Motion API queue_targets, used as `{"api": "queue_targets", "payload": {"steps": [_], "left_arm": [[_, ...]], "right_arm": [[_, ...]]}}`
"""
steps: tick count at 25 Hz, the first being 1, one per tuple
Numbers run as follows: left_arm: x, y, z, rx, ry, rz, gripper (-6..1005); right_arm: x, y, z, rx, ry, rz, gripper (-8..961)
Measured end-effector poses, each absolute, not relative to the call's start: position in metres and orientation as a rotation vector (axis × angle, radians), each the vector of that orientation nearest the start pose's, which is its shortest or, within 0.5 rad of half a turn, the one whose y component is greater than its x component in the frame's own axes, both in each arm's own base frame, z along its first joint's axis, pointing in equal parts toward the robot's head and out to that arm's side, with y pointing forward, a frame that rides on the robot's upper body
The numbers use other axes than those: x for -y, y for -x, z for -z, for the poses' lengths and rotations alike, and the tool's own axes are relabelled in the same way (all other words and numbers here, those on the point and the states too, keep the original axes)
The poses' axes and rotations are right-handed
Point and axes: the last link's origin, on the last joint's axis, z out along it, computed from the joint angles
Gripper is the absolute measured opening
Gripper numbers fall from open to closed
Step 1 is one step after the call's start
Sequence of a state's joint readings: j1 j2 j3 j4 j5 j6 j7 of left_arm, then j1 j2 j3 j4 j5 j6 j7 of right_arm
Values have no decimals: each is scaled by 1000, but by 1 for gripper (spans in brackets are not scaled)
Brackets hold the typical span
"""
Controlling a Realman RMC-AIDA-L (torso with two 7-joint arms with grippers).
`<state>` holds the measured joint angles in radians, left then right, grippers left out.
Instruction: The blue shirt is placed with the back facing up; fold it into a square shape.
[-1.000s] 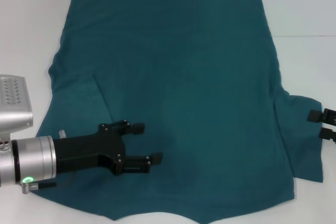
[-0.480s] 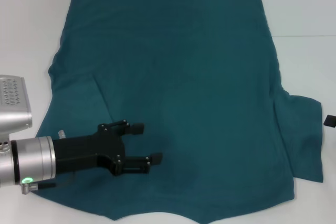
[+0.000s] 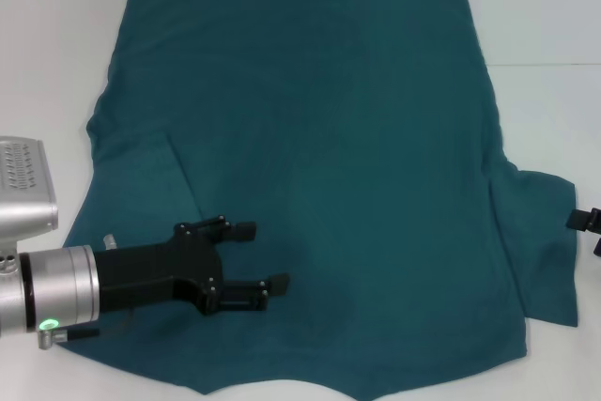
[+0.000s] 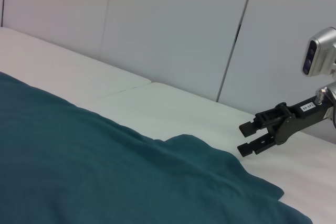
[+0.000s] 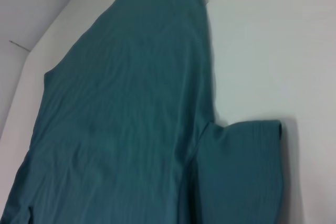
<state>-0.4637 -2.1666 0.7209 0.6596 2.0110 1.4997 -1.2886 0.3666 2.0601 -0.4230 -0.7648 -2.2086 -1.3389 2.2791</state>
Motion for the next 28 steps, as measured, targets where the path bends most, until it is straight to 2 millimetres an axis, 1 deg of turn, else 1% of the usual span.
{"api": "queue_targets", "payload": {"steps": [5,8,28], "left_arm": [[-306,267,39,618,2721,694,934],[-306,267,39,619,2719,695,933],[-306,268,38,619,2714,695,933]], "right_arm": [[-304,-372,-50,-1849,1769,-684,881],[-307,-371,-43,-1842,1780,-680,881],[-318,-364,-32,-1814,1807,-692,879]]}}
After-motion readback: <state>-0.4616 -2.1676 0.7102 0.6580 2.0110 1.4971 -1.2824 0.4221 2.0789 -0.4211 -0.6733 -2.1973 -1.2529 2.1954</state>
